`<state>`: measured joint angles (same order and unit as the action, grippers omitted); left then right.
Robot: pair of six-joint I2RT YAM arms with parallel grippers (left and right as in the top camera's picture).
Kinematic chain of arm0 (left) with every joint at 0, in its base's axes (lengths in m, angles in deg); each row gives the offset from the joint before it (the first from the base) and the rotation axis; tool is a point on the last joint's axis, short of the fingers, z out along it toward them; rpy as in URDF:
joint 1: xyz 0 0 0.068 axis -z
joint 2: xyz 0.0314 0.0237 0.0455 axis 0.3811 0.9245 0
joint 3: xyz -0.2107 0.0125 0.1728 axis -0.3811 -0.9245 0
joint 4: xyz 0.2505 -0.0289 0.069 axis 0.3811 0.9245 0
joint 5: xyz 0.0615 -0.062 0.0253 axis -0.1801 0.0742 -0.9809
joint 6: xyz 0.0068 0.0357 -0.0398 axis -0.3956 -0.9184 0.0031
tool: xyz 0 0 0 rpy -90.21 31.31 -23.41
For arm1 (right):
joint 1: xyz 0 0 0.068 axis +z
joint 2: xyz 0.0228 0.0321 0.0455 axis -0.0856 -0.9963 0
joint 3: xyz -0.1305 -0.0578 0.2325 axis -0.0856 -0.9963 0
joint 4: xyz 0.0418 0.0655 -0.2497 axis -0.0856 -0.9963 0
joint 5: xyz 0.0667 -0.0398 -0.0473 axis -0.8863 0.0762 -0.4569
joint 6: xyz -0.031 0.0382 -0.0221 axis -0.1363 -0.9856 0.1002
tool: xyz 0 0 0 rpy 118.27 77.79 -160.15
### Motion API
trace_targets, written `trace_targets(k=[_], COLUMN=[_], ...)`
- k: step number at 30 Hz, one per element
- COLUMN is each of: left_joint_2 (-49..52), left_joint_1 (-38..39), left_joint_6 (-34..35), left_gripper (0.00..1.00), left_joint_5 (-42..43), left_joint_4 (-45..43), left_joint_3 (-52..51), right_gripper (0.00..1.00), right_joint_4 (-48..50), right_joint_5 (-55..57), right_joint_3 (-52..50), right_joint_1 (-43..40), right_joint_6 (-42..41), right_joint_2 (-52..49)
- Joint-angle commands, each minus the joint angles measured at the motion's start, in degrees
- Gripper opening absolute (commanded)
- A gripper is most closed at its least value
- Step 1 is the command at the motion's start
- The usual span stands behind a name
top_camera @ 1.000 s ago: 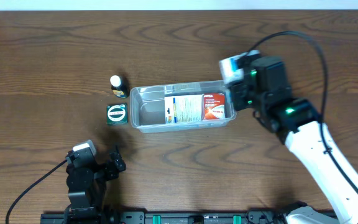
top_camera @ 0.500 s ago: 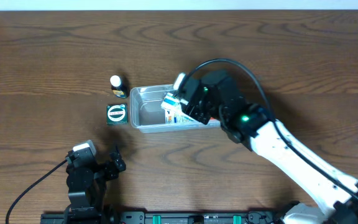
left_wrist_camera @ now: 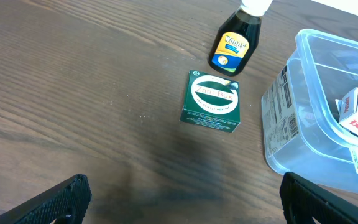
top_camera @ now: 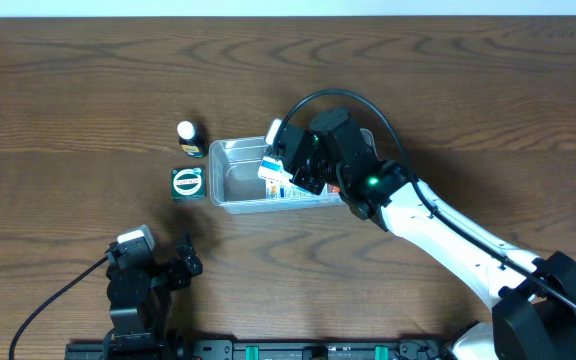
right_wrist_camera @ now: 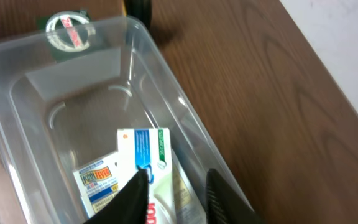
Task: Pack container
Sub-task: 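Lift the Panadol box and lower it into the container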
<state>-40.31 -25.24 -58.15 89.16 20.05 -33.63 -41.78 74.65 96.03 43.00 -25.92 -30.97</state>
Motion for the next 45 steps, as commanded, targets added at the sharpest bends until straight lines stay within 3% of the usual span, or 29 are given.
trace_targets(k=[1, 2, 4, 10, 12, 20, 36, 45], left_joint_2=[-0.3, -0.3, -0.3, -0.3, -0.3, -0.3, -0.3, -0.3], left_joint_1=[0.3, 0.3, 0.3, 0.3, 0.3, 0.3, 0.3, 0.3], left_joint_6=[-0.1, -0.2, -0.1, -0.1, -0.1, -0.2, -0.1, -0.1], left_gripper=[0.98, 0.98, 0.98, 0.98, 0.98, 0.98, 0.98, 0.98], left_joint_5=[0.4, 0.4, 0.4, 0.4, 0.4, 0.4, 0.4, 0.4], left_joint_4=[0.0, 0.0, 0.0, 0.0, 0.0, 0.0, 0.0, 0.0], left_joint_3=[-0.7, -0.7, -0.7, -0.7, -0.7, -0.7, -0.7, -0.7], right_gripper=[0.16, 0.08, 0.01, 0.01, 0.01, 0.01, 0.01, 0.01], right_joint_4=[1.7, 2.8, 5.7, 10.6, 11.6, 13.0, 21.9, 19.7], right_joint_5=[-2.0, -2.5, -4.2, -5.1, -5.1, -4.9, -9.9, -10.3], right_joint_3=[0.4, 0.4, 0.4, 0.4, 0.4, 0.4, 0.4, 0.4], right_joint_1=[0.1, 0.1, 0.2, 0.2, 0.4, 1.6, 3.0, 2.3], right_joint_6=[-8.2, -10.4, -16.7, -44.5, -47.5, -47.6, -48.6, -47.9], right_joint_2=[-2.0, -2.6, -4.0, -5.6, -5.6, -7.1, -20.2, -20.5])
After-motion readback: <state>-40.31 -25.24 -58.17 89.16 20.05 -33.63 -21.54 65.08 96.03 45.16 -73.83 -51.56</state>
